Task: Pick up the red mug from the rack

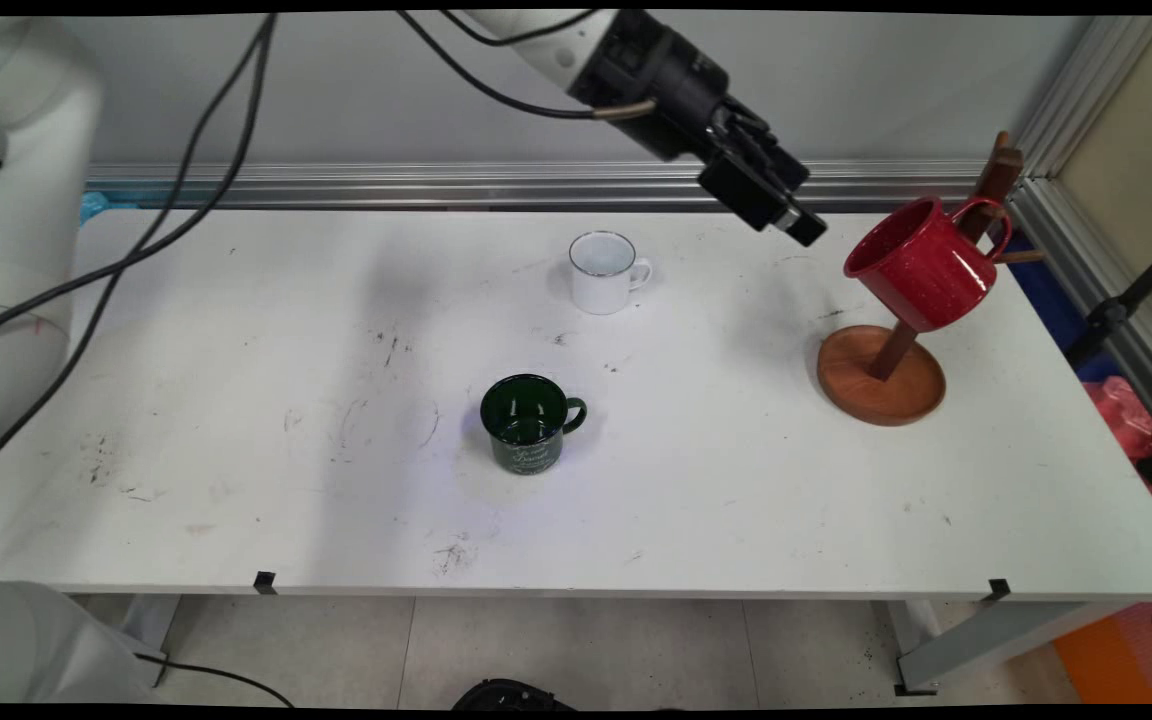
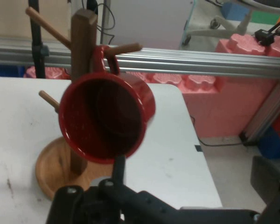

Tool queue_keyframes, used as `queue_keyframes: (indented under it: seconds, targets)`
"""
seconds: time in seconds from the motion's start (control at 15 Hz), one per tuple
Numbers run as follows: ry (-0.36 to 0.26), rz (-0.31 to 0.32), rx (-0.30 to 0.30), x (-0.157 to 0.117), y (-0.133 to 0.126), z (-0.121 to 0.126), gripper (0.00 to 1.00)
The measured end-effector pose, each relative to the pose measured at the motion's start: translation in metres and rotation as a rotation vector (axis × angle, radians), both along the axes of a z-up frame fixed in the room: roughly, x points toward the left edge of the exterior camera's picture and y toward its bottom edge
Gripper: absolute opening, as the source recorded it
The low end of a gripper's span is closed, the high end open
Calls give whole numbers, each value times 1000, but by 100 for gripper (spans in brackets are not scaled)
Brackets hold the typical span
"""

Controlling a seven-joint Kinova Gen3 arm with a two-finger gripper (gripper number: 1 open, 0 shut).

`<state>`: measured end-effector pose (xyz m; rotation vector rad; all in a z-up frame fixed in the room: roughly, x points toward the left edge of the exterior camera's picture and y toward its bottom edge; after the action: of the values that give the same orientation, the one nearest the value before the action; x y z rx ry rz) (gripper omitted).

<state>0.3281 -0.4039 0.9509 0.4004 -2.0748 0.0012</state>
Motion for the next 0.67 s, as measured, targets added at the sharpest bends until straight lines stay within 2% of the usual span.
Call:
queue_keyframes:
  seconds: [0.67]
  targets:
    - [3, -38, -40, -52, -43, -34, 100]
